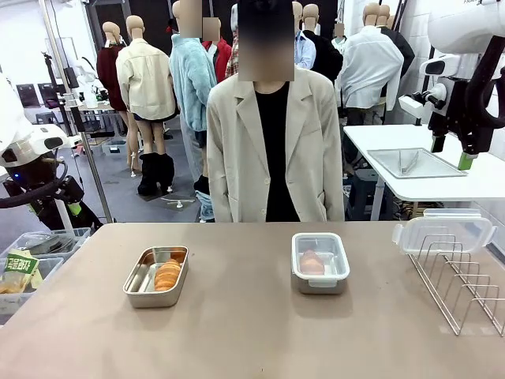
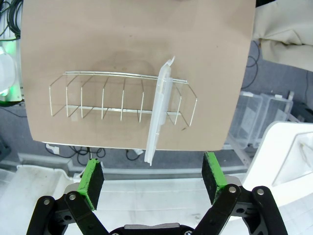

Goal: Place the bread in airtight containers.
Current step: Pick up one Airtight Container lid and hand it to the human.

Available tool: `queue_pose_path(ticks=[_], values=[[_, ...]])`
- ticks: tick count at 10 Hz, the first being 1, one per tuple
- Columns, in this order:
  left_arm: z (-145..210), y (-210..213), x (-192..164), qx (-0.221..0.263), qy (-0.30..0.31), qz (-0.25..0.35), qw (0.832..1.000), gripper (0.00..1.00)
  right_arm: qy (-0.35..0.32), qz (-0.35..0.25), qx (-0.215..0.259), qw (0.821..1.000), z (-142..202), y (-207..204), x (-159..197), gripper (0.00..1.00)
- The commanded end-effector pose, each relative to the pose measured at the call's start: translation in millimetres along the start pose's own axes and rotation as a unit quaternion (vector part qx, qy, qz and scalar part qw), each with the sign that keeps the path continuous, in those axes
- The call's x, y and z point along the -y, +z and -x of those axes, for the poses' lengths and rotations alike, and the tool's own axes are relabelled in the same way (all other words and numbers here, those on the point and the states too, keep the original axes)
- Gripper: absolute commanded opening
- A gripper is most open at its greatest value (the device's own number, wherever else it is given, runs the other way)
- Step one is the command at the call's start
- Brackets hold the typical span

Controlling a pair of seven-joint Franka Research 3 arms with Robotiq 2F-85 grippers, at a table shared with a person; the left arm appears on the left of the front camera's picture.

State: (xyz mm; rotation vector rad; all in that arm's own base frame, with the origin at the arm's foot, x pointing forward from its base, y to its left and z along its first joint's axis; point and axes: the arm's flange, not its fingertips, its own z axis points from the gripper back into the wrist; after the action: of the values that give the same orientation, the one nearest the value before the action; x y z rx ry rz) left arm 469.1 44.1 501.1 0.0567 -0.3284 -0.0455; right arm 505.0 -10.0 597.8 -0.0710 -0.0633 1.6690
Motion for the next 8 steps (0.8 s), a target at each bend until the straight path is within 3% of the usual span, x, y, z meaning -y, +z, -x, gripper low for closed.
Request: queue_pose_path(ticks=[1,6,8], values=[[1,1,0,0.001,0.007,-0.004,1.0,1.0,0.001,0.0,0.004,1.0,0,0,1,1.0],[1,1,0,0.001,0.007,-0.004,1.0,1.0,0.0,0.0,0.0,1.0,0,0,0,1.0],[1,1,0,0.001,0.007,-0.004,1.0,1.0,0.017,0.005,0.013,1.0,5,-19,8,1.0]])
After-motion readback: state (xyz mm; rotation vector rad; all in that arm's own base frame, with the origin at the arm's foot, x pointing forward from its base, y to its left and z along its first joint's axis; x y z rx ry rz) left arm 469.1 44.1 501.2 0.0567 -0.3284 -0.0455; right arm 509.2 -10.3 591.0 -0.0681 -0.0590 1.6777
